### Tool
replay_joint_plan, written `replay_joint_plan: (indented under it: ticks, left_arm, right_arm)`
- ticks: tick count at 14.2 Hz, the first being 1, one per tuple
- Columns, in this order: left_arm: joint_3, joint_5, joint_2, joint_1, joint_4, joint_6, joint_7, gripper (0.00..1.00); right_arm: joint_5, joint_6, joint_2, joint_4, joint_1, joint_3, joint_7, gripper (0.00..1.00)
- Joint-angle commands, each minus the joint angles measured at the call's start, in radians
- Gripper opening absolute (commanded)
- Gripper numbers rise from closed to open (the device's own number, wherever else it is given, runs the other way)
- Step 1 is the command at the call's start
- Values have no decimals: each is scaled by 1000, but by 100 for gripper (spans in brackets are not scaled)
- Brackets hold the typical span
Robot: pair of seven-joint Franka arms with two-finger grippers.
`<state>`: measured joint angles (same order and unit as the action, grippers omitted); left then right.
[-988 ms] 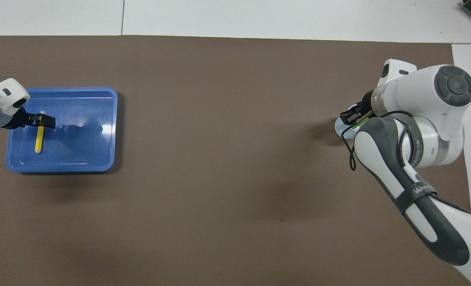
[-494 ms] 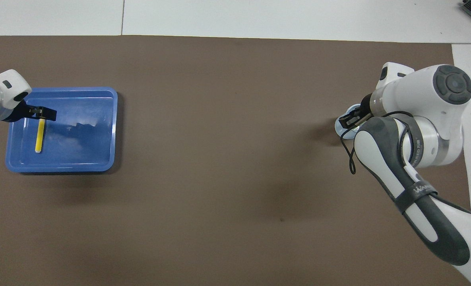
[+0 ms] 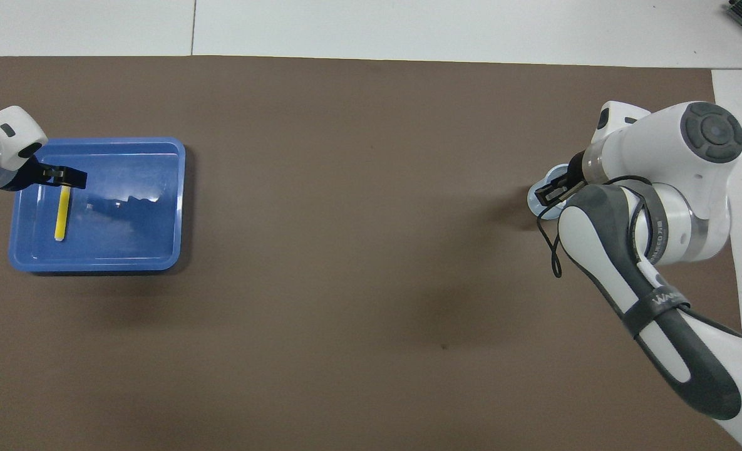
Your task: Right arm passes pens to left for tray arrangement
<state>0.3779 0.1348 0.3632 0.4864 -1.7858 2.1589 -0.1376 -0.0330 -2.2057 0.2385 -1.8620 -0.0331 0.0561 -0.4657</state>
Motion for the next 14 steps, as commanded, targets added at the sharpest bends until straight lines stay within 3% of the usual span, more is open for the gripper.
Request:
replay_joint_plan:
  ticks: [1, 5, 8, 14]
  left_arm:
    - [6, -41, -46, -14, -18, -42, 68, 100]
    - [16, -46, -52, -41, -21, -100, 183, 100]
    - [26, -115, -61, -63, -11, -151, 269, 100]
    - [33, -126, -69, -84, -23, -152, 348, 100]
  right_arm:
    - [-15, -3, -7, -23, 9, 7, -1, 0]
    - [-12, -3, -5, -17, 10, 7, -22, 0]
    - [-2, 14, 1, 9, 15, 7, -47, 0]
    - [4, 35, -21, 56, 13, 7, -91, 0]
